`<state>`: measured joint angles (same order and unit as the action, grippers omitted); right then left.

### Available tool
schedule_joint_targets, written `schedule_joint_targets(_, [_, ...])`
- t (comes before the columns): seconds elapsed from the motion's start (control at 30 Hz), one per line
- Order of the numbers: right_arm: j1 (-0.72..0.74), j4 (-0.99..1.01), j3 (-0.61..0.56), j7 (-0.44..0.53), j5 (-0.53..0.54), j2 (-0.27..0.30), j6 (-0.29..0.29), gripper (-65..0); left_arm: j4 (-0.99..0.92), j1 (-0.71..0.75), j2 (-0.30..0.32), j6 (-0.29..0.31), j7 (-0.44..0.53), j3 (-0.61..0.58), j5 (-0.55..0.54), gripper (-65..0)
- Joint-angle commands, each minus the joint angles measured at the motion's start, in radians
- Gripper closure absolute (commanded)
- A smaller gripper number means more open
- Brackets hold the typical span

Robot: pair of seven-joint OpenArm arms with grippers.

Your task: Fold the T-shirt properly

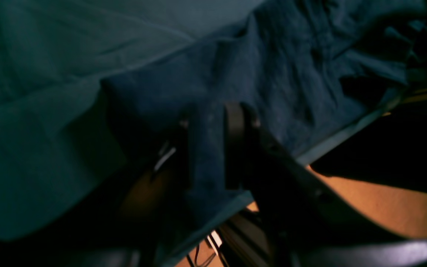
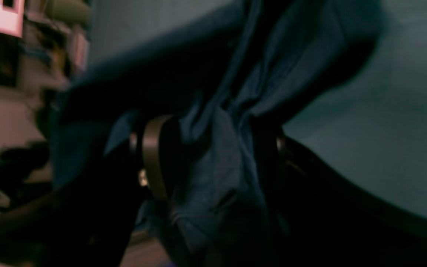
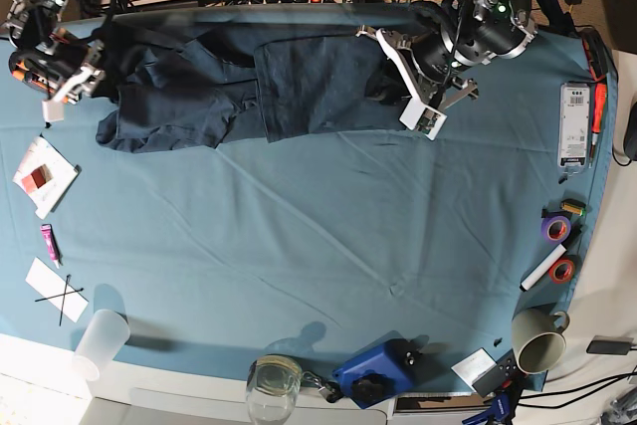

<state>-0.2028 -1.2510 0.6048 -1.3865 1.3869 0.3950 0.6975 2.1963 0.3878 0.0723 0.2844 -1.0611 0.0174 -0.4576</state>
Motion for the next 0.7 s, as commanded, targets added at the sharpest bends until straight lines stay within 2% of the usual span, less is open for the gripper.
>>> schedule_joint_targets(0.0, [0.006,-0.011,-0.033,-0.01,-0.027,0.007,0.001,-33.2,0.019,-0.003,-0.003,0.004,0.022,-0.002,-0.016,-11.4])
schedule_joint_targets(0.1, [0.006,-0.011,-0.13,-0.01,-0.031,-0.002,0.001,-33.2,0.019,-0.003,-0.003,0.004,0.021,-0.002,-0.018,-11.4])
schedule_joint_targets(0.2, [0.006,-0.011,-0.173,-0.01,-0.039,-0.002,0.001,-31.4,0.019,-0.002,-0.003,0.004,0.013,-0.002,-0.018,-11.4])
schedule_joint_targets(0.27, [0.006,-0.011,-0.172,-0.01,-0.064,-0.001,0.001,-21.0,0.019,-0.002,-0.003,0.004,0.011,-0.002,-0.018,-11.4])
schedule_joint_targets(0.37, [0.006,-0.011,-0.148,-0.01,-0.134,-0.001,0.001,-0.3,0.019,-0.002,-0.003,0.004,0.011,-0.002,-0.018,-11.4])
schedule_joint_targets(0.53, [0.019,-0.012,-0.039,-0.006,-0.216,-0.001,0.001,0.0,0.019,-0.002,-0.003,0.004,0.011,-0.002,-0.018,-11.4])
schedule_joint_targets(0.67, [0.092,-0.012,0.074,0.121,-0.395,-0.001,0.001,0.0,0.019,-0.003,-0.003,0.003,0.012,-0.002,-0.014,-11.4])
